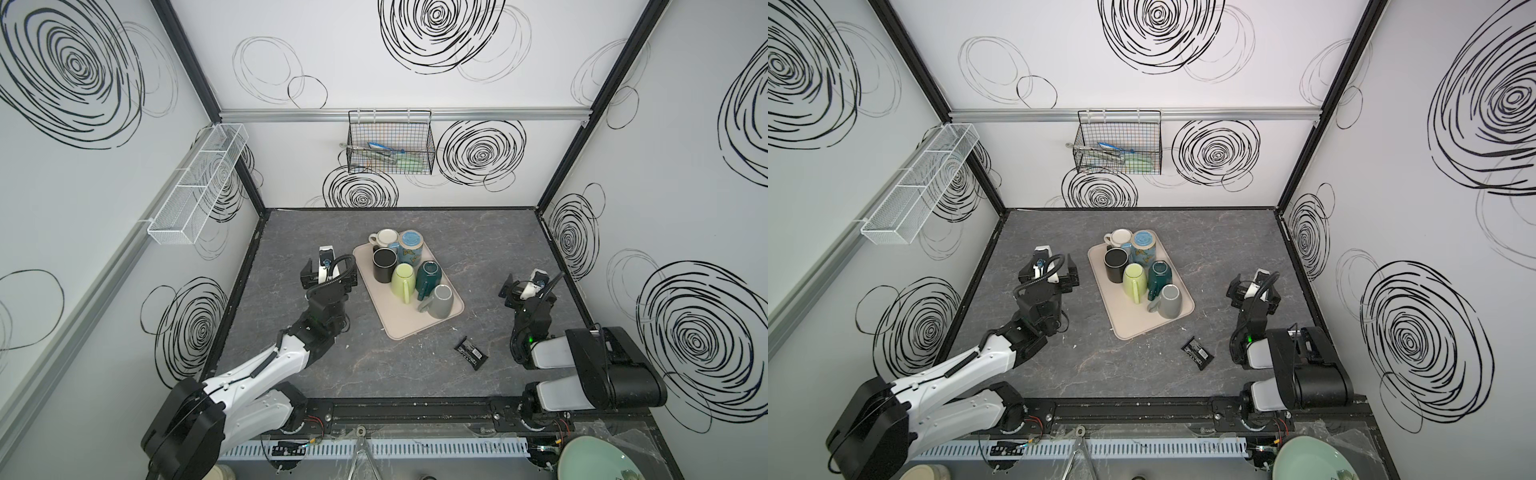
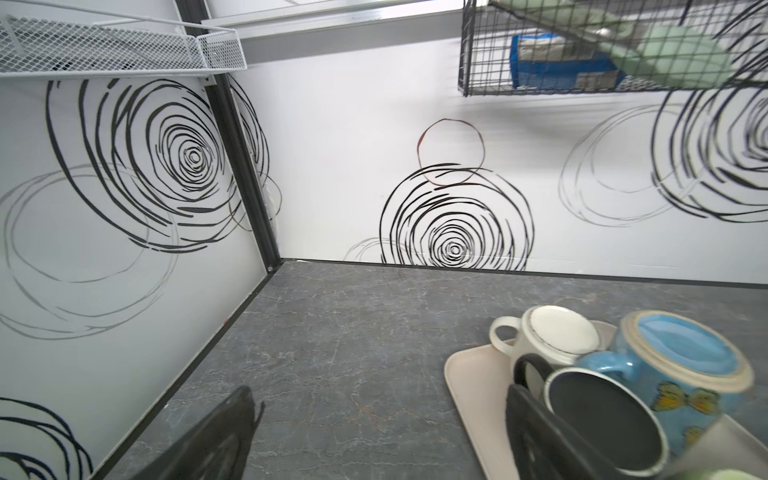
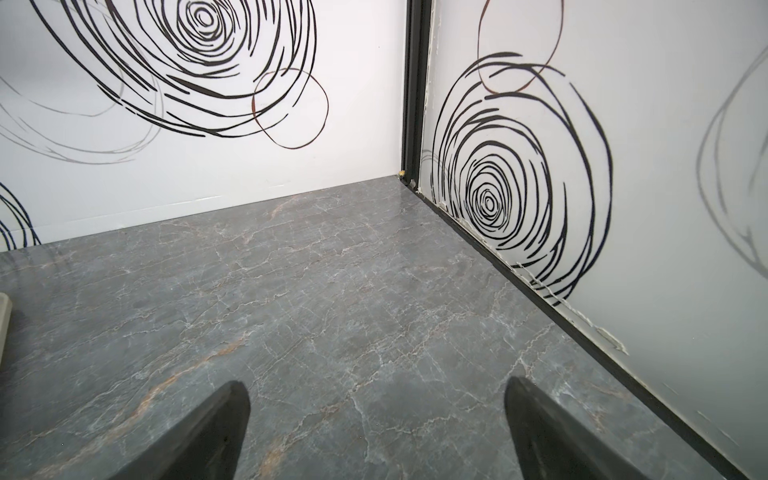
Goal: Turn the mug right side up
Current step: 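Reach the left gripper over the light green mug while the right arm approaches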
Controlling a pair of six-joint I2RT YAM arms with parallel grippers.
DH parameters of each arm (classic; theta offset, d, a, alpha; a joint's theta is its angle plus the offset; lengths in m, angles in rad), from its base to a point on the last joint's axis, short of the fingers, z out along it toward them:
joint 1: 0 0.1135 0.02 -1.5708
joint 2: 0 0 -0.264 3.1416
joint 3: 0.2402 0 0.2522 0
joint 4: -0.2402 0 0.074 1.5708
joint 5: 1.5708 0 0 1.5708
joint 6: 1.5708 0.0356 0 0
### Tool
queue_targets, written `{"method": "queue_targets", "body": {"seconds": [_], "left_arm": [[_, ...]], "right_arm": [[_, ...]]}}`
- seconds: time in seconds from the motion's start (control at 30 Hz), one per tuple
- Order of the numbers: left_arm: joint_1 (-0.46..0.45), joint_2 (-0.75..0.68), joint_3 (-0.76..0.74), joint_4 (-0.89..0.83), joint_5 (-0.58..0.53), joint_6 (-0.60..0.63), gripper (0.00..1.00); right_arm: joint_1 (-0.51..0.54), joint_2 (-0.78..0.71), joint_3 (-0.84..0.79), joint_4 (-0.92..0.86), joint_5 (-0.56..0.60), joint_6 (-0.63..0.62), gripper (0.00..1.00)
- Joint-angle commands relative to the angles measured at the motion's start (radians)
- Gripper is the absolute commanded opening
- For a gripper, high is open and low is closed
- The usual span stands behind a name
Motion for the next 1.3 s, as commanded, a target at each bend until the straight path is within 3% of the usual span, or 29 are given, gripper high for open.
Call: {"method": "queue_targets", "body": {"seconds": [0.0,0.1,0.17,0.2,0.3,0.37,0.5,0.67,0.83,1.07,1.27], "left_arm": [[-0.055,-0.040,0.033,-0.096,-0.032,-0.070,0.96],[-0.112,-0.045,0.045,-0.135,-0.053,-0.079,0.96],[-0.143,-0.037,0.060,-0.170,-0.063,-0.088,0.96],[-0.159,-0.032,0.069,-0.193,-0.071,-0.098,0.96],[-0.183,-0.023,0.087,-0.255,-0.042,-0.145,0.96],[-0.188,-0.023,0.096,-0.301,0.002,-0.184,0.96],[-0.192,-0.053,0.095,-0.375,0.065,-0.239,0.96],[-0.196,-0.117,0.088,-0.468,0.168,-0.284,0.96],[-0.195,-0.156,0.083,-0.520,0.281,-0.336,0.96],[-0.195,-0.077,0.135,-0.608,0.329,-0.363,0.96],[-0.197,0.006,0.186,-0.566,0.540,-0.331,0.96]], "right_arm": [[0.001,-0.011,0.014,0.034,0.018,-0.017,1.00],[-0.009,-0.031,0.050,-0.041,0.001,-0.019,1.00],[0.014,-0.075,0.146,-0.180,0.157,-0.052,1.00],[0.026,-0.122,0.244,-0.385,0.211,-0.009,1.00],[0.010,-0.162,0.452,-0.744,0.126,0.093,1.00],[0.021,-0.181,0.514,-0.856,0.094,0.145,1.00],[0.028,-0.250,0.502,-0.917,0.017,0.258,1.00],[0.028,-0.351,0.485,-1.052,-0.236,0.297,1.00],[0.028,-0.441,0.464,-1.186,-0.406,0.346,1.00],[-0.046,-0.561,0.357,-1.216,-0.631,0.411,1.00],[-0.062,-0.657,0.282,-1.214,-0.779,0.430,1.00]]}}
